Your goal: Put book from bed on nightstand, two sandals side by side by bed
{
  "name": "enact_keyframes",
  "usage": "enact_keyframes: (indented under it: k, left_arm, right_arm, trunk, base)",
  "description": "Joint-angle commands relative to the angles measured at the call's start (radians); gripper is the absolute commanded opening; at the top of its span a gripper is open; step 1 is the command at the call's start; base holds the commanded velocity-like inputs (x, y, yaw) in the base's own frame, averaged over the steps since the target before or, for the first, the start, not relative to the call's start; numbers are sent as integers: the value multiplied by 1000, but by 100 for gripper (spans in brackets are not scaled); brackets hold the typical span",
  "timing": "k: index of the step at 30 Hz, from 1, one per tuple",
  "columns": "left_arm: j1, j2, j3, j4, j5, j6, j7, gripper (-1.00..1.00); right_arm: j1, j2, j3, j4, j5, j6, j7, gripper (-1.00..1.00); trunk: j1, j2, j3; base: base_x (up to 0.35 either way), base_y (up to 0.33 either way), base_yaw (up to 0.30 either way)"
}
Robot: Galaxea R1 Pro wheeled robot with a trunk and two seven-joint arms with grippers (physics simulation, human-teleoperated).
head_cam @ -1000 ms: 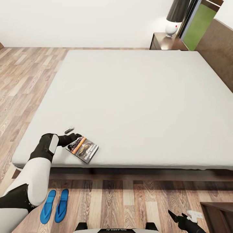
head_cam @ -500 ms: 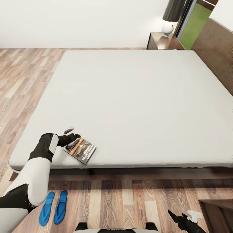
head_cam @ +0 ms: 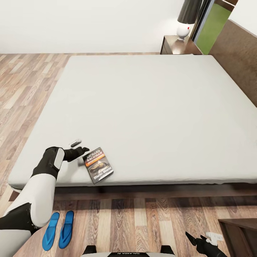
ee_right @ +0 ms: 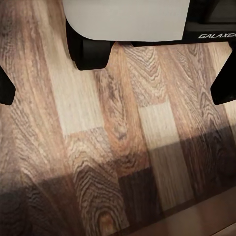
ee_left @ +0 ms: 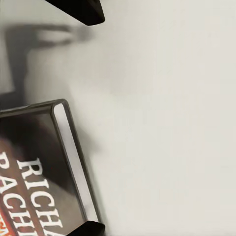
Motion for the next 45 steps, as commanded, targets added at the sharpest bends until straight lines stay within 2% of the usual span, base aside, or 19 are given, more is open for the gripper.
enact_keyframes:
  k: [1,45]
  left_arm:
    - [0,-1,3,9,16,9,1,100]
    - [0,-2,1,9,16,9,1,100]
  right_arm:
    - [-2,0,-5,5,0,-5,6,100]
    - [-2,0,-5,5,0,-5,6,100]
  trunk:
    - [0,0,-1]
    - [0,0,-1]
  base:
    - [0,0,0]
    - [6,-10,0]
